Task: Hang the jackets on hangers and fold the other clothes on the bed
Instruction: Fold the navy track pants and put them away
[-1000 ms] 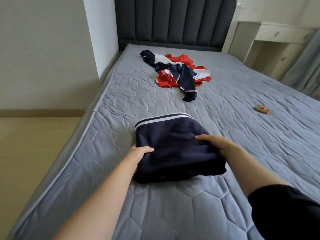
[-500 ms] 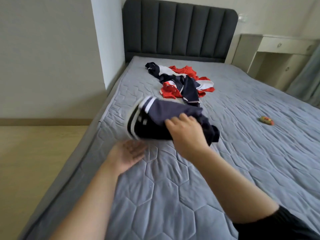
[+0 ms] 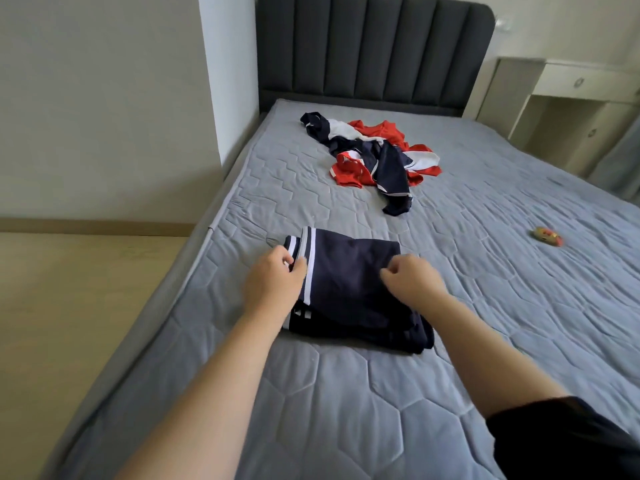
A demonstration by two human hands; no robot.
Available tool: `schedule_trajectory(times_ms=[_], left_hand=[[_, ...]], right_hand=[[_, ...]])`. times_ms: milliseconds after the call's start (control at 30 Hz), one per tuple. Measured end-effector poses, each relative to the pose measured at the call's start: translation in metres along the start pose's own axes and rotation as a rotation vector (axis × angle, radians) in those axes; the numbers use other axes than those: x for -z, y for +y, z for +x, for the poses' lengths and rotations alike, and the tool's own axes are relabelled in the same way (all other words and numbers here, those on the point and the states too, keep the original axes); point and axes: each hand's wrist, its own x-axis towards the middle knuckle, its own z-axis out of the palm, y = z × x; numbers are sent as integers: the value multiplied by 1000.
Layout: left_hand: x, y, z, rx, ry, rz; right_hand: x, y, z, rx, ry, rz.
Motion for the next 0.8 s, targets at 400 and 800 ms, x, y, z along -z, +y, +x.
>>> schedule_trajectory(times_ms=[400, 800], left_hand=[[-1, 12, -6, 521, -499, -387], [-4, -8, -1, 586, -482, -506]], right_hand=[[-3, 31, 4, -469, -445, 571], [9, 34, 9, -557, -585, 951]])
